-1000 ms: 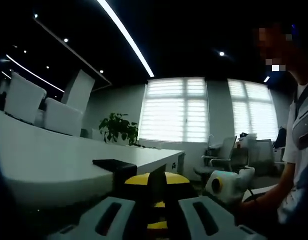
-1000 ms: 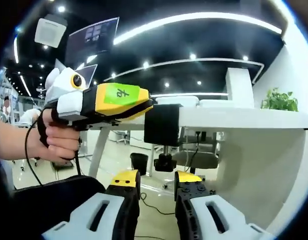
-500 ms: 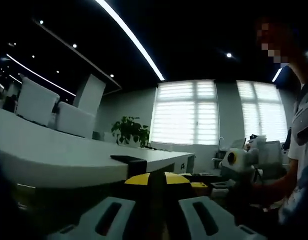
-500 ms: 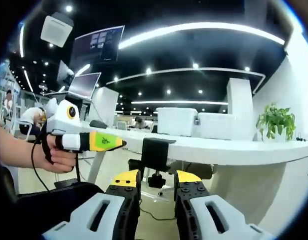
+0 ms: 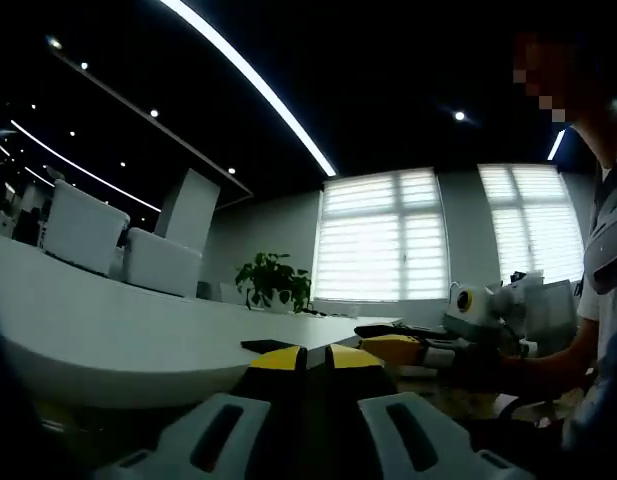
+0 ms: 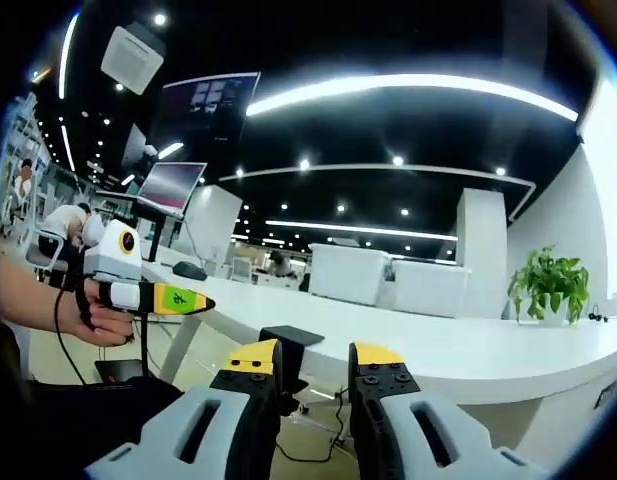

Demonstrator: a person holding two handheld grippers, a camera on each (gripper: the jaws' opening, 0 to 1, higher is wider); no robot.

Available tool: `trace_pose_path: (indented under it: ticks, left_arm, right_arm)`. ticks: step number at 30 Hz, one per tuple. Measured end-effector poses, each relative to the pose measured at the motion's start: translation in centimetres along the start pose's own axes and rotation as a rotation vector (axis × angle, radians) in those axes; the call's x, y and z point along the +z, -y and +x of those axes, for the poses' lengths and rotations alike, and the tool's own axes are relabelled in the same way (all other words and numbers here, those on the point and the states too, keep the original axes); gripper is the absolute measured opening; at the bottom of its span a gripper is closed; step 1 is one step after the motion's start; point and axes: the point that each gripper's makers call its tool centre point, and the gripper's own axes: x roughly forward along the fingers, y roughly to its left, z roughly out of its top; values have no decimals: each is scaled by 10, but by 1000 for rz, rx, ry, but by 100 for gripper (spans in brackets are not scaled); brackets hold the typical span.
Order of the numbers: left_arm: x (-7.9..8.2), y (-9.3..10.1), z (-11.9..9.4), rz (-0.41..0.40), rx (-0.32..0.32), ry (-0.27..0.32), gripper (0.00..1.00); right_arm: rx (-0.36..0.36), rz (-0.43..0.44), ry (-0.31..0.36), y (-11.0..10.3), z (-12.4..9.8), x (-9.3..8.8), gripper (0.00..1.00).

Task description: Clamp the fixed fixture on the desktop, loosen the retaining clip, secure it to the edge of the desk, and tighten the retaining clip.

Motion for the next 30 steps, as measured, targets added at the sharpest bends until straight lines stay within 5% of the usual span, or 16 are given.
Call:
trace_pose_path:
  ticks: [17, 30]
  left_arm:
    - [32, -5, -13, 30, 25, 68, 11]
    - [40, -3, -12, 28, 25, 99, 14]
  right_arm:
    - [-25, 7, 43, 26, 8, 22, 25]
    - [2, -158, 56, 26, 9, 32, 25]
